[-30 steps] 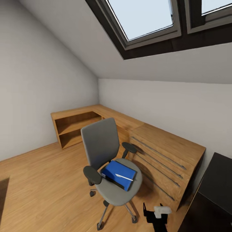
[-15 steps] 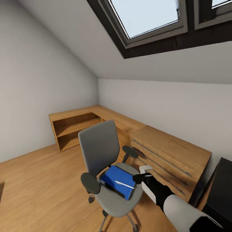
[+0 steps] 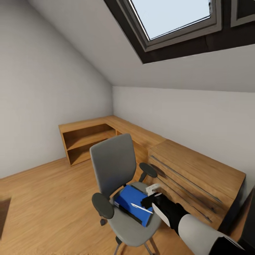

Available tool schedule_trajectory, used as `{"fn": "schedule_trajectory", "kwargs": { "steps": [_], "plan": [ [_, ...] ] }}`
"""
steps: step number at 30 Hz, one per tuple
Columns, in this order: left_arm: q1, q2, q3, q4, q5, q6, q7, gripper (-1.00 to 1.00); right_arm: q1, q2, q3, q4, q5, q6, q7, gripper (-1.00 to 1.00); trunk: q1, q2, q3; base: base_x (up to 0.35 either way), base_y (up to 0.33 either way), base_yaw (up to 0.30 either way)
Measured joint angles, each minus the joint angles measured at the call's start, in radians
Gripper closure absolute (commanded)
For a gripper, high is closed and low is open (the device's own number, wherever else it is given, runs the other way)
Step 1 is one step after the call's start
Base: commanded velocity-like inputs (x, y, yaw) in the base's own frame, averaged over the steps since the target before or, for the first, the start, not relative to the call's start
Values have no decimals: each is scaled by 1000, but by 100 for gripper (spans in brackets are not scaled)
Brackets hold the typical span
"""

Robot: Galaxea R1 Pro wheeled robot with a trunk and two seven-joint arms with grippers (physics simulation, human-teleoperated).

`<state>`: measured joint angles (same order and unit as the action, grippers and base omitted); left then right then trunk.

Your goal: In the bedroom, organize the workspace by keeping the computer under the desk, ensuring the monitor is on the desk, placing the keyboard on the desk next to the monitor, placing the mouse on the desk next to the keyboard, moving the folder from the swivel chair onto the desk next to the mouse, stacking the notebook on top of the folder with the pen on top of the notebook, and positioning the swivel chair next to the desk.

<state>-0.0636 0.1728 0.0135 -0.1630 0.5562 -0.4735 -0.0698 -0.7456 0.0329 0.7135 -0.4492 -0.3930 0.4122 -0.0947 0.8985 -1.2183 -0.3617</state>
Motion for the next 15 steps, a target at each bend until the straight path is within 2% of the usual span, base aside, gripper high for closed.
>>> {"fn": "schedule_trajectory", "kwargs": {
  "steps": [1, 2, 4, 8, 10, 13, 14, 15],
  "plan": [
    [0, -1, 0, 0, 0, -3, 0, -100, 0, 0, 12, 0, 0, 0, 7, -100, 0, 0, 0, 1, 0, 255],
    [0, -2, 0, -4, 1, -14, -1, -100, 1, -1, 42, 0, -1, 0, 33, -100, 0, 0, -1, 1, 0, 257],
    [0, -4, 4, -17, 2, -25, -1, -100, 1, -4, 73, -1, -6, 0, 82, -100, 0, 0, -2, 0, 0, 259],
    [0, -5, 34, -34, 6, -31, -1, -100, 1, -24, 92, -2, -3, -1, 157, -100, 8, -14, -10, 0, 0, 261],
    [0, -5, 60, -38, 9, -29, 0, -100, 1, -44, 96, -3, 1, -3, 202, -100, 15, -28, -17, 0, 0, 261],
    [0, -14, 75, -48, 8, -26, 2, -100, 1, -69, 95, -5, 4, -5, 263, -100, 27, -49, -28, 0, 0, 237],
    [0, -22, 78, -70, 6, -23, 7, -100, 1, -81, 94, -5, 5, -6, 285, -100, 31, -56, -32, 0, 0, 71],
    [-1, -37, 88, -178, -4, 31, 63, -100, 1, -115, 89, -7, 7, -8, 334, -100, 34, -63, -35, 0, 0, 46]
  ]
}}
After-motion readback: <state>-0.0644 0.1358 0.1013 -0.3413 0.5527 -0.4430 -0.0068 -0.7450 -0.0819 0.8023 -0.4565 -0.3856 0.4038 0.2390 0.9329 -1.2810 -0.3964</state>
